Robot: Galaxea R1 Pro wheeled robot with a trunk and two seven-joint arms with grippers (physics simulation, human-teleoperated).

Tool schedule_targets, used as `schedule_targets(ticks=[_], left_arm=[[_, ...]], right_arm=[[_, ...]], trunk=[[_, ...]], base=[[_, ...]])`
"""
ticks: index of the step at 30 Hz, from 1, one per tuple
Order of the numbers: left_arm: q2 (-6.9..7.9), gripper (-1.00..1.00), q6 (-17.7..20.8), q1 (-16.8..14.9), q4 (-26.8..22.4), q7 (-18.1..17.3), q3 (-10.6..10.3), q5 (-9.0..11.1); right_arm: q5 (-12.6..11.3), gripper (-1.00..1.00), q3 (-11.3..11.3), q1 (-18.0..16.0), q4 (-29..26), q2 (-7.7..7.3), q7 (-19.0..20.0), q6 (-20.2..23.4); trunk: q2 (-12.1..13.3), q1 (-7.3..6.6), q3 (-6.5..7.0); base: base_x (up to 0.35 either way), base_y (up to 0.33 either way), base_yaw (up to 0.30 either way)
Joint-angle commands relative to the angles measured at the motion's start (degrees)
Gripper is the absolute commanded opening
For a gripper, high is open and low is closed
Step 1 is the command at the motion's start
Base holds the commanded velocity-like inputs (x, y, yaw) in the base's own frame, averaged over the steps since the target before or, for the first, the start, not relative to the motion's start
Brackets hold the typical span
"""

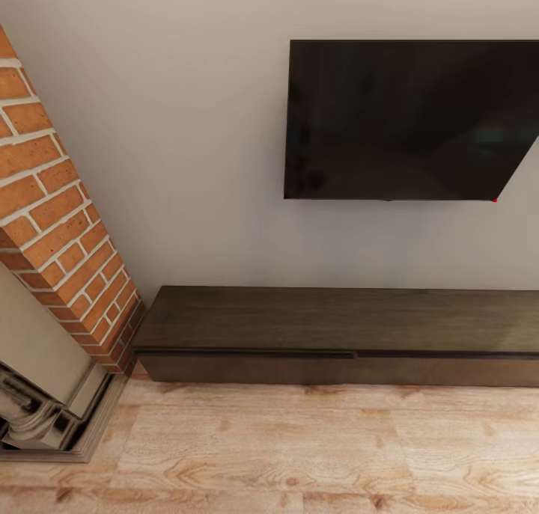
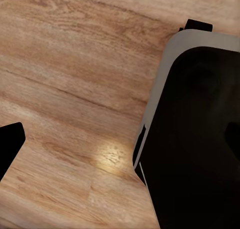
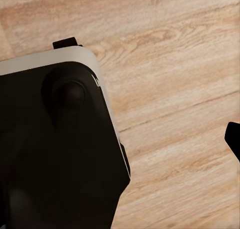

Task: Place each of the two pumpkins and all three candles from the living room inside a cabinet in the living room (use any cabinet), then make sure every cabinet is closed, and position the cauldron so it is next to a table in the living room.

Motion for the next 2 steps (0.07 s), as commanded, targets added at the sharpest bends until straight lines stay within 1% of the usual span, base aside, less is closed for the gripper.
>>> schedule_targets(ticks=[1,2], left_arm=[[0.0,1.0,0.0,0.0,0.0,0.0,0.0,0.0],[0.0,1.0,0.0,0.0,0.0,0.0,0.0,0.0]], right_arm=[[0.0,1.0,0.0,0.0,0.0,0.0,0.0,0.0],[0.0,1.0,0.0,0.0,0.0,0.0,0.0,0.0]], trunk=[[0.0,0.0,0.0],[0.0,0.0,0.0]], base=[[0.0,0.0,0.0],[0.0,0.0,0.0]])
